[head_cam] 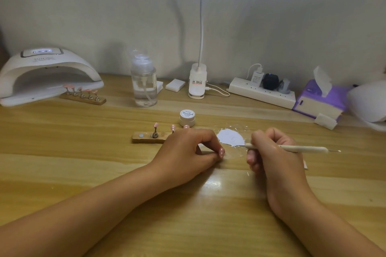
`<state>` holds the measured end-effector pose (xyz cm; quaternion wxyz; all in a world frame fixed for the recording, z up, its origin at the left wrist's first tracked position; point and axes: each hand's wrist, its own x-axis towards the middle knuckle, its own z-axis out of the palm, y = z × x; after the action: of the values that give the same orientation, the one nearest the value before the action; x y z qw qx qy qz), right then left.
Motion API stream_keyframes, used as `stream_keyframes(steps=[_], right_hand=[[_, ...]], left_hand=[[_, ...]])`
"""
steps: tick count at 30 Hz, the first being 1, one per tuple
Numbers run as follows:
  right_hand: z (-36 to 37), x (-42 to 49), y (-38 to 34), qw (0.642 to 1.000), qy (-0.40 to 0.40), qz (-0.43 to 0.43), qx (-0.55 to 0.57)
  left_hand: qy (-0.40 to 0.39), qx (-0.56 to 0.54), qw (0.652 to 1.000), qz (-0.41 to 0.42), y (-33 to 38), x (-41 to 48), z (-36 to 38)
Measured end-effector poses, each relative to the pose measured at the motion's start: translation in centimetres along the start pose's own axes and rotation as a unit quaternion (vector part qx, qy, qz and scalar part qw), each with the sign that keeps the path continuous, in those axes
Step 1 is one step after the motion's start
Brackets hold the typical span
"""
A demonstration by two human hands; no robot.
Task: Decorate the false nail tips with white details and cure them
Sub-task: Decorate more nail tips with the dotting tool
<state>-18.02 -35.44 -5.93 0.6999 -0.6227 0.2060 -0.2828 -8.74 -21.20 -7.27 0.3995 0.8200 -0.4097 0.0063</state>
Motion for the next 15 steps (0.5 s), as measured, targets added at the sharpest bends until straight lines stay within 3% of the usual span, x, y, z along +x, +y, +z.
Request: stream_keyframes(steps=[6, 11, 15], right_hand=[[-0.7, 0.8, -0.6, 0.997, 0.026, 0.015, 0.067], [-1.9, 1.7, -2.0, 0.997, 0.016, -0.077, -0.026], [-2.0, 1.8, -1.9, 0.997, -0.011, -0.062, -0.044]], left_hand=[[-0.006, -0.023, 1.000, 0.008, -0.1, 0.0, 0.0], [0.000, -0.006, 1.000, 0.019, -0.1, 0.0, -0.1], [0.008, 0.007, 1.000, 0.026, 0.0, -0.1, -0.2]])
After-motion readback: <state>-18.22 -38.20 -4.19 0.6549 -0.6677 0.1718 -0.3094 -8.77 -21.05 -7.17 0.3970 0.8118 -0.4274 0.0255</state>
